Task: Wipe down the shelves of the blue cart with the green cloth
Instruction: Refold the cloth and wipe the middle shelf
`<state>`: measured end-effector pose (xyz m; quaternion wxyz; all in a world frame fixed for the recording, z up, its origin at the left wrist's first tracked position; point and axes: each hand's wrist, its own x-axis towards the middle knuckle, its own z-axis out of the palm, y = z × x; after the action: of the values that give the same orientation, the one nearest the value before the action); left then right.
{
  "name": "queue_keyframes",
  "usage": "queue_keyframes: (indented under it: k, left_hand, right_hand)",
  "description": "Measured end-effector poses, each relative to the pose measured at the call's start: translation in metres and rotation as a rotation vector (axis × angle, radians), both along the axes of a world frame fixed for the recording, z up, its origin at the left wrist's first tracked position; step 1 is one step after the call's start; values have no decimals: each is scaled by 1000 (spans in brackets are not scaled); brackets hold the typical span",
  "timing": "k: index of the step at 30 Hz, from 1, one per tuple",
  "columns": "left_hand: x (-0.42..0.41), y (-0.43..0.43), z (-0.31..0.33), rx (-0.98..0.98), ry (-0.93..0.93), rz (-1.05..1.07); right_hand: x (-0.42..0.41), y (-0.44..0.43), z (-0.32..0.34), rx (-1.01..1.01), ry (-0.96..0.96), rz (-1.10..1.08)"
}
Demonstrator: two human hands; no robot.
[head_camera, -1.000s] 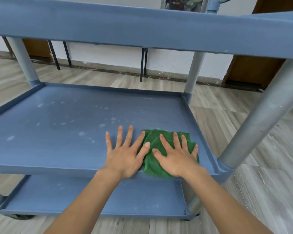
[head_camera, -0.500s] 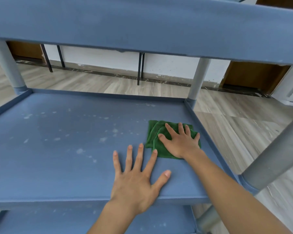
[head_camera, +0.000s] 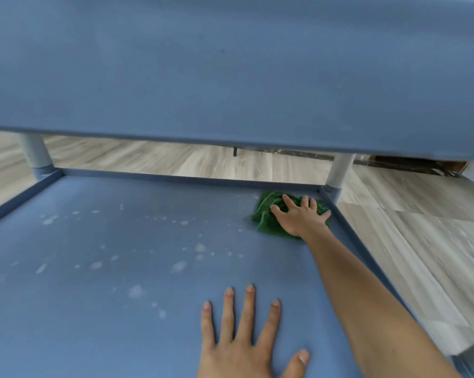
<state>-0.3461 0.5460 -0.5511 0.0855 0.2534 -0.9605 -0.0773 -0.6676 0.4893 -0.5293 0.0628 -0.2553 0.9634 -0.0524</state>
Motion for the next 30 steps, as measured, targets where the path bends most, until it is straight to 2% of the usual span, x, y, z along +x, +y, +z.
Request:
queue_keyframes:
  k: [10,16,19,30]
  left_hand:
    - [-5,-7,-11,-56,68,15]
    - [0,-2,-3,-4,77,15]
    - [6,2,3,66,61,28]
    - [10,-2,1,120,1,33]
  right_hand:
    - [-19,-29,5,-3,22,-49]
    - [-11,-3,-4,0,21,65]
    - [4,19,-8,15,29,94]
    - [114,123,0,-22,72,239]
